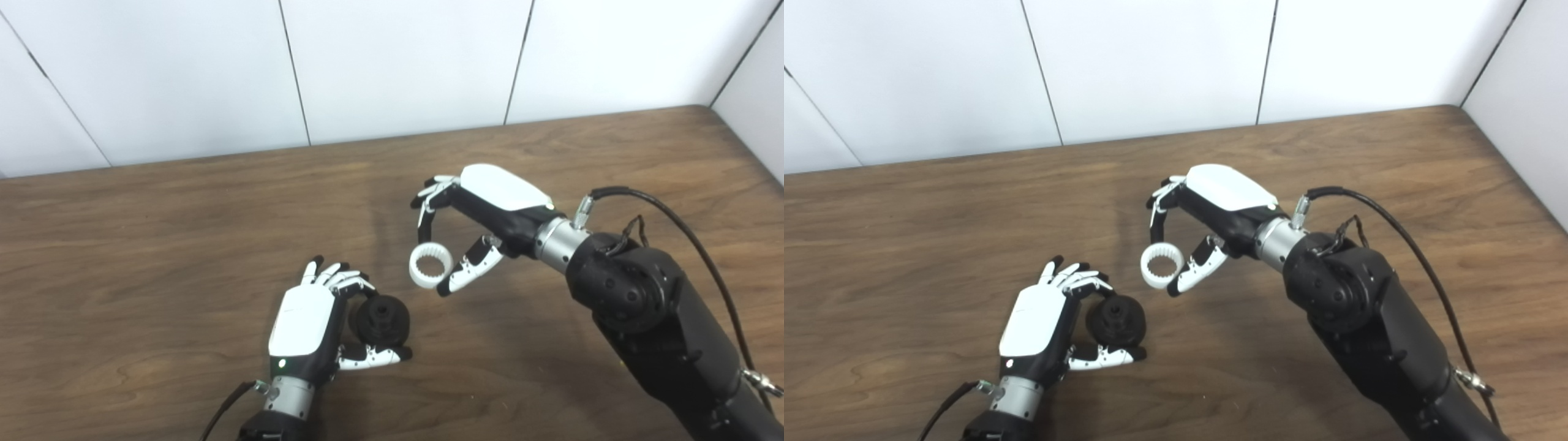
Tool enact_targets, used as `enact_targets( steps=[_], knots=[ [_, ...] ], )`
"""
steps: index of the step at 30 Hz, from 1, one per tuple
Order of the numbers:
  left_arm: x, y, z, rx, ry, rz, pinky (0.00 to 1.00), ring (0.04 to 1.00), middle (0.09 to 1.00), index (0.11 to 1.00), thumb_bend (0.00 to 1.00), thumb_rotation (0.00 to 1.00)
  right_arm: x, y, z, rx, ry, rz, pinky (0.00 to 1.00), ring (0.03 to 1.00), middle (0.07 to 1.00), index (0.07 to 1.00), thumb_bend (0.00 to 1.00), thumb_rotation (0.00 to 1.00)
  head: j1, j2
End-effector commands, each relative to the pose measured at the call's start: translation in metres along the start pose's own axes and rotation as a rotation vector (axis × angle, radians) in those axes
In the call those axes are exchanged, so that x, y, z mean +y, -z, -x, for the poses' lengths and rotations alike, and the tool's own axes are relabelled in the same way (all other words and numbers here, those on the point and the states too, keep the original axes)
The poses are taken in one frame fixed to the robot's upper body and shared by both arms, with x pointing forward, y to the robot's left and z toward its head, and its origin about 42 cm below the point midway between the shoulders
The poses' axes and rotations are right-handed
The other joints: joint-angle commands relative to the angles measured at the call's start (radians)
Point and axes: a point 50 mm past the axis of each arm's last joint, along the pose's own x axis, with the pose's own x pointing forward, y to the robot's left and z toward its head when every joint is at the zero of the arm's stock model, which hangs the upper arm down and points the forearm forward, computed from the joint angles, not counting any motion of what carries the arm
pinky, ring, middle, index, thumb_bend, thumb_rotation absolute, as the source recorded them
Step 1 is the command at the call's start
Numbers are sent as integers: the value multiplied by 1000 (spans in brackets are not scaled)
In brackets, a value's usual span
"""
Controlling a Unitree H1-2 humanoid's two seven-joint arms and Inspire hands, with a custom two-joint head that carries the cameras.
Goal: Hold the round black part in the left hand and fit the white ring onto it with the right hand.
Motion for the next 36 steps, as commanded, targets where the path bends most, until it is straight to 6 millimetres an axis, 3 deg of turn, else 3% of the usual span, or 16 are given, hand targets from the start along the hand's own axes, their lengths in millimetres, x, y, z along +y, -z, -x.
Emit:
enact_targets(
  steps=[1,36],
  knots=[
    [-9,-3,-1,10,50,-12,1000,875,753,482,525,56,-10,-12,1,-61,56,36,887,933,811,483,525,137,2,5],
    [-6,-19,-9,8,43,-15,1000,871,751,482,525,57,20,-24,-16,-106,-49,-1,896,958,819,484,523,135,52,60]
  ],
)
